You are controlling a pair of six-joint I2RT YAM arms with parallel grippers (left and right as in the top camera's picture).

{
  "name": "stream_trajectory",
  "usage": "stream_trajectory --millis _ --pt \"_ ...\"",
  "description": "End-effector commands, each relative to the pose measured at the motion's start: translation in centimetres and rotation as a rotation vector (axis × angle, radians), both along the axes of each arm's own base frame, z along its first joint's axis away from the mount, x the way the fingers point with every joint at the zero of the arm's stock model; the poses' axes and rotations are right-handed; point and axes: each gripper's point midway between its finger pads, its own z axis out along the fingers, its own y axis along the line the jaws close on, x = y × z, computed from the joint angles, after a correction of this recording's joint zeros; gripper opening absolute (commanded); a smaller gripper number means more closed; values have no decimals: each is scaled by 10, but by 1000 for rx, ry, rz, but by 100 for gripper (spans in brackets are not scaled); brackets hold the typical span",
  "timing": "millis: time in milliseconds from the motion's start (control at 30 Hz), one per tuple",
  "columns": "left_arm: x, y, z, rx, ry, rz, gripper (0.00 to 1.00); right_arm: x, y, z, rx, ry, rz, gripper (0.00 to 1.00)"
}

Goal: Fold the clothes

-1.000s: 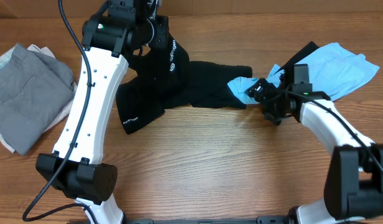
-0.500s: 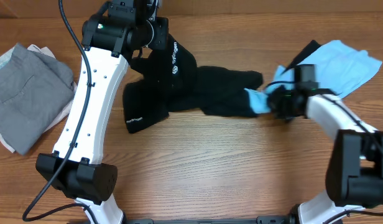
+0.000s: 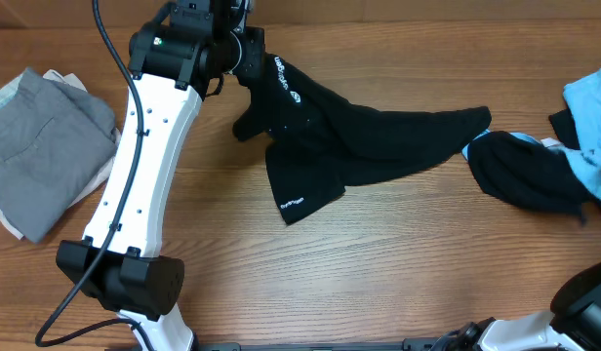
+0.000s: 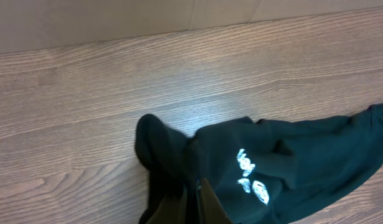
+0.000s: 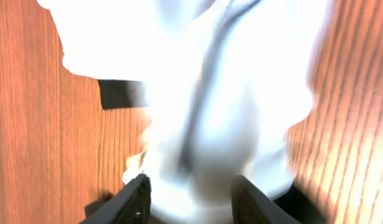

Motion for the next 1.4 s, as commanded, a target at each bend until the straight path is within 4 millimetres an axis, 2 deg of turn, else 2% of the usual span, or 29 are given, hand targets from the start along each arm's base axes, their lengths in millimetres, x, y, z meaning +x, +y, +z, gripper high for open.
stream_trajectory --millis 0,67,100,167,200,300,333,367,433,467,500,567,667,733,900,967,1100,1133,1167,1233,1300,1367 --pt "0 -5 8 -10 -22 -15 4 7 11 14 -44 8 94 53" --pt "0 -5 8 -10 -22 -15 4 18 24 14 -48 7 183 57" --pt "0 -4 8 -9 -22 -14 4 30 42 14 -46 1 293 58" --pt "0 -4 8 -7 -21 -12 5 43 65 15 -31 -23 418 62" --pt "0 -4 8 -7 -22 -12 5 52 90 14 -12 -31 538 63" --pt "2 1 8 13 -28 8 5 57 136 2 7 19 733 66" --pt "2 1 8 13 -28 8 5 57 146 -3 7 41 767 66" --pt "2 1 8 13 -27 8 5 55 158 -15 6 89 796 65" --pt "1 1 7 13 -25 7 5 53 175 -34 30 119 837 54" --pt "1 1 7 14 -23 7 5 51 182 -48 52 142 852 33" --pt "1 1 7 14 -23 7 5 49 185 -58 66 157 856 21" --pt "1 1 7 14 -23 7 4 47 185 -78 90 182 857 7" --pt "1 1 7 14 -22 7 4 57 182 -103 69 167 878 4" --pt "1 1 7 14 -22 7 4 65 180 -115 48 149 895 4" --pt "1 0 7 10 -22 4 4 84 180 -129 26 91 947 6" --pt "1 0 7 11 -20 4 4 83 179 -136 22 108 971 12" --pt "1 0 7 11 -22 5 4 69 165 -161 10 225 937 11" --pt "1 0 7 11 -21 4 4 62 157 -169 2 275 914 4" --pt "1 0 7 11 -21 4 4 56 150 -174 -10 321 883 4" --pt "0 0 6 12 -17 5 4 25 106 -177 -90 505 657 4" --pt "0 1 6 13 -16 5 5 0 75 -170 -125 591 488 4" --pt "0 1 6 13 -16 5 5 -25 51 -164 -118 643 345 4"
